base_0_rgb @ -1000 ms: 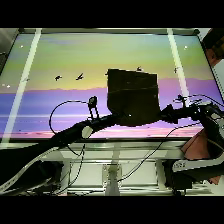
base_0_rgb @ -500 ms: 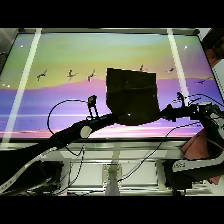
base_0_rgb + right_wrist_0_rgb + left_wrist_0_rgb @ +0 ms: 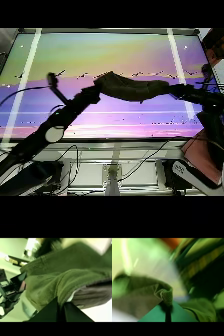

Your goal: Fold the clothes and pants, and hang the long-sleeved shirts on hangers.

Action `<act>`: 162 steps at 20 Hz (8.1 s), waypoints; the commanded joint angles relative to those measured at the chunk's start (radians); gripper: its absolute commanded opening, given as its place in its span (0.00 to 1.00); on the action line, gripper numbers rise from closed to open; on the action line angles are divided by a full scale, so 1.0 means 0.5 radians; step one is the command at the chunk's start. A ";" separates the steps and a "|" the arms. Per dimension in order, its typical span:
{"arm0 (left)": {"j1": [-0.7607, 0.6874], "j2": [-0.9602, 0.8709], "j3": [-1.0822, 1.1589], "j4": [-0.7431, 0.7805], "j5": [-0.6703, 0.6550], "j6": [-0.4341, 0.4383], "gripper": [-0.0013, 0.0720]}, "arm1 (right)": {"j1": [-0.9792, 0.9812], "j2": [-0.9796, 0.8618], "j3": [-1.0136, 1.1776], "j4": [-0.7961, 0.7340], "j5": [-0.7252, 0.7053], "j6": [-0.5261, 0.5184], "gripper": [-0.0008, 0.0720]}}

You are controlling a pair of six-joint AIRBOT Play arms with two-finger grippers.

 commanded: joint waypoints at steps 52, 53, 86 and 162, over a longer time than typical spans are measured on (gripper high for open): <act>-0.175 -1.015 0.068 -0.332 -0.939 -0.346 0.65 | 0.123 -0.307 -0.004 -2.388 -0.504 1.102 0.22; -0.175 -1.009 0.068 -0.332 -0.941 -0.346 0.84 | 0.123 -0.307 0.022 -2.390 -0.475 1.069 0.27; 0.124 -0.748 0.067 -0.331 -0.925 -0.167 0.85 | -0.100 -1.077 0.665 -1.925 -0.247 0.154 0.77; 0.248 0.414 0.066 0.410 -0.268 0.695 0.32 | -1.726 -0.558 1.862 -2.993 0.327 1.806 0.94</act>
